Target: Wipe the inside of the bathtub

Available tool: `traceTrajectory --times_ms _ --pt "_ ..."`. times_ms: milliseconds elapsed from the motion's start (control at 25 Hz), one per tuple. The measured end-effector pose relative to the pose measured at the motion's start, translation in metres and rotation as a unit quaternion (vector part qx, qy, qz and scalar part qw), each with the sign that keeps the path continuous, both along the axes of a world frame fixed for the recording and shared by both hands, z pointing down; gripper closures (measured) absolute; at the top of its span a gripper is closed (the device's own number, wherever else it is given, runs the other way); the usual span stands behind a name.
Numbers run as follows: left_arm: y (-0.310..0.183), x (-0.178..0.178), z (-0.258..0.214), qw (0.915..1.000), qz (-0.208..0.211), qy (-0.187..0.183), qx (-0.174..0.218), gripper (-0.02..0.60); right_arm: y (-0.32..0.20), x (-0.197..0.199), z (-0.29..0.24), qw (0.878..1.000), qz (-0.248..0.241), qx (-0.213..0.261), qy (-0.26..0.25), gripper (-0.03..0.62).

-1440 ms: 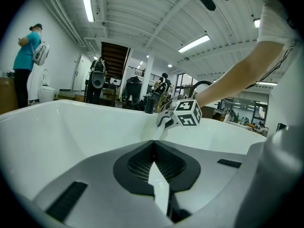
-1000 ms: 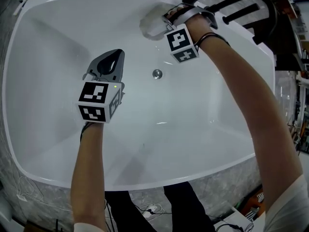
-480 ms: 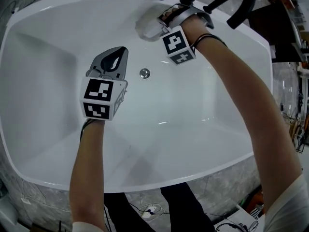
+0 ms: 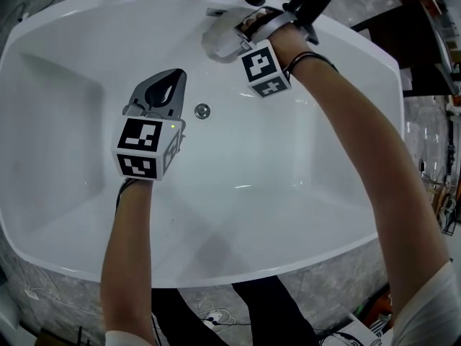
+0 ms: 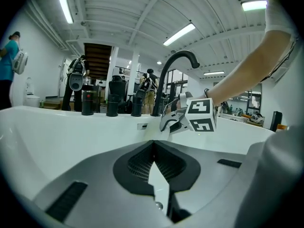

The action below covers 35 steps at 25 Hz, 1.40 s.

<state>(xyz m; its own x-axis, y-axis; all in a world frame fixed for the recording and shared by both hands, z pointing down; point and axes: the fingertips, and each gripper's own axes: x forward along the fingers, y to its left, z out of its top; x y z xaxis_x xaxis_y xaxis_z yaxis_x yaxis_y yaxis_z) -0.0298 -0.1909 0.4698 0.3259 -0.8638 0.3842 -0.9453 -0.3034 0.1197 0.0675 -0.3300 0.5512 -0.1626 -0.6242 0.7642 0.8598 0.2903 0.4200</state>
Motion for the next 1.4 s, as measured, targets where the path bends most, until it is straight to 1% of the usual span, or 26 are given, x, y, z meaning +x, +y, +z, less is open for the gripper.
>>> traceTrajectory --times_ms 160,280,440,560,960,1160,1400 --pt "-0.004 0.025 0.007 1.0 0.001 -0.003 -0.003 0.571 -0.006 0.025 0.0 1.0 0.005 0.004 -0.006 0.503" --pt "-0.006 0.046 0.011 0.9999 0.009 -0.008 -0.004 0.571 -0.011 0.053 0.001 1.0 0.01 0.007 -0.01 0.503" --pt "-0.012 0.07 0.013 0.9999 0.016 -0.004 -0.002 0.571 -0.019 0.085 0.0 1.0 0.019 0.013 -0.012 0.503" --pt "-0.016 0.089 0.017 0.9996 0.028 -0.008 -0.003 0.571 -0.023 0.102 0.001 1.0 0.022 0.015 -0.015 0.503" --pt "-0.039 0.133 0.018 0.9985 0.053 -0.01 -0.002 0.571 -0.035 0.153 0.002 0.999 0.037 0.015 -0.016 0.5" --pt "-0.052 0.162 0.023 0.9975 0.071 -0.006 -0.002 0.571 -0.045 0.201 0.005 0.998 0.057 0.02 -0.009 0.499" --pt "-0.06 0.205 0.03 0.9948 0.102 -0.005 0.0 0.571 -0.056 0.256 0.007 0.996 0.087 0.031 -0.006 0.497"
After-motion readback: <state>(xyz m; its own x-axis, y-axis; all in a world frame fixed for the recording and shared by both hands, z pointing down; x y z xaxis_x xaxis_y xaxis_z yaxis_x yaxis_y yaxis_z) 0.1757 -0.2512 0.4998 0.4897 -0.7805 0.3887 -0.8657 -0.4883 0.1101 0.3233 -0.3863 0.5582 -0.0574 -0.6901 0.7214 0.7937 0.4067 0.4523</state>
